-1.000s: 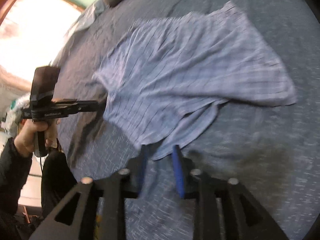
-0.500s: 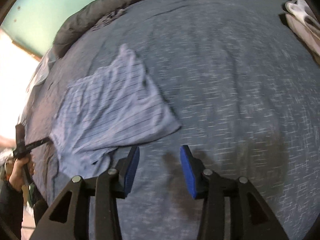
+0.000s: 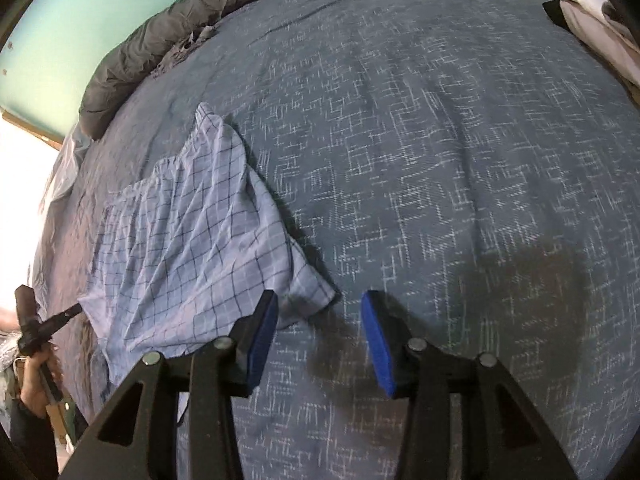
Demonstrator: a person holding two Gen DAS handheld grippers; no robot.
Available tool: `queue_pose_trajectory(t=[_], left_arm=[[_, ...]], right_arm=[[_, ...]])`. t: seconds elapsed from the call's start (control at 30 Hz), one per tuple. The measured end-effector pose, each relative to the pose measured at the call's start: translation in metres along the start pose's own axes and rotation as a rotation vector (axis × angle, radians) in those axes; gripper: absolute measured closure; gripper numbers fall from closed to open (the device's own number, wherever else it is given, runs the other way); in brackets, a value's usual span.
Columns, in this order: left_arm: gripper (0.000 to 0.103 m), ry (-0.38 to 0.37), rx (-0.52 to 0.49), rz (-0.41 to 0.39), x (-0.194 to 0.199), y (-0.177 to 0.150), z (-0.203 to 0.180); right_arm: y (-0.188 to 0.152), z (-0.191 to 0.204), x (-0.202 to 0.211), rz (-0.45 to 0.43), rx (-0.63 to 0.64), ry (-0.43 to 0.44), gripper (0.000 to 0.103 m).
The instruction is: Fold clothes
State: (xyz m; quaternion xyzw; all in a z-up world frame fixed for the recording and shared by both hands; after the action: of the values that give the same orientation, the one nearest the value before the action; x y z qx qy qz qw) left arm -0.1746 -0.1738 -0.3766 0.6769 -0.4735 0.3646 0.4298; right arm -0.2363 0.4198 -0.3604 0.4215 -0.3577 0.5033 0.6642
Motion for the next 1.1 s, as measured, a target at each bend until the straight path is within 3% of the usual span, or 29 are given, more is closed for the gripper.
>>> queue_pose_trajectory(t=[0.23,0.4,0.63,0.73,0.83,0.9,0.97,1.07,1.1], left_arm=[[0.101,-0.008,0.134,0.005,-0.002,0.011,0.029],[0.1,0.004,0.176,-0.024,-0.001,0.013,0.029],[0.097,0.04,0.091,-0.047,0.007,0.009,0.007],[0.082,0.053,0.02,-0.024,-0.001,0.008,-0.006],[0.081,0.079,-0.023,-0.001,-0.01,0.007,-0.01],[0.086,0.093,-0.036,0.019,-0.016,0.008,-0.011],[0.103,0.1,-0.035,0.017,-0.016,0.01,-0.008],[0.103,0.108,-0.029,0.006,-0.014,0.013,-0.003],[0.103,0.111,-0.027,0.003,-0.013,0.015,-0.002]], right_arm=[[0.004,0.005,-0.004,0.015,0.005,0.004,0.059],[0.003,0.005,-0.002,0.02,0.01,0.008,0.059],[0.002,0.002,-0.002,0.017,0.005,0.009,0.059],[-0.001,0.0,0.0,0.021,0.004,0.006,0.059],[-0.003,-0.001,0.001,0.022,0.009,0.006,0.059],[-0.003,-0.002,0.002,0.023,0.013,0.006,0.059],[-0.003,-0.003,0.002,0.023,0.018,0.006,0.059],[-0.003,-0.002,0.002,0.02,0.04,0.004,0.059],[-0.003,-0.001,0.002,0.017,0.05,0.006,0.065]])
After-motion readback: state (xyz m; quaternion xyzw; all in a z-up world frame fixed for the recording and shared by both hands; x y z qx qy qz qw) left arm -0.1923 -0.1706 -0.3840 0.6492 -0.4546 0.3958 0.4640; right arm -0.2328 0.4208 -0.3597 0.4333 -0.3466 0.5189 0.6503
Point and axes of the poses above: each gripper's, at about its wrist camera, not at the fingertips, and x roughly against the way its jaws point, z to its left, y to its top, the point moved 5 cm from there along -x, roughly the way its jaws point, and after that the axes turned 7 degrees about z, right-handed, at the moved point
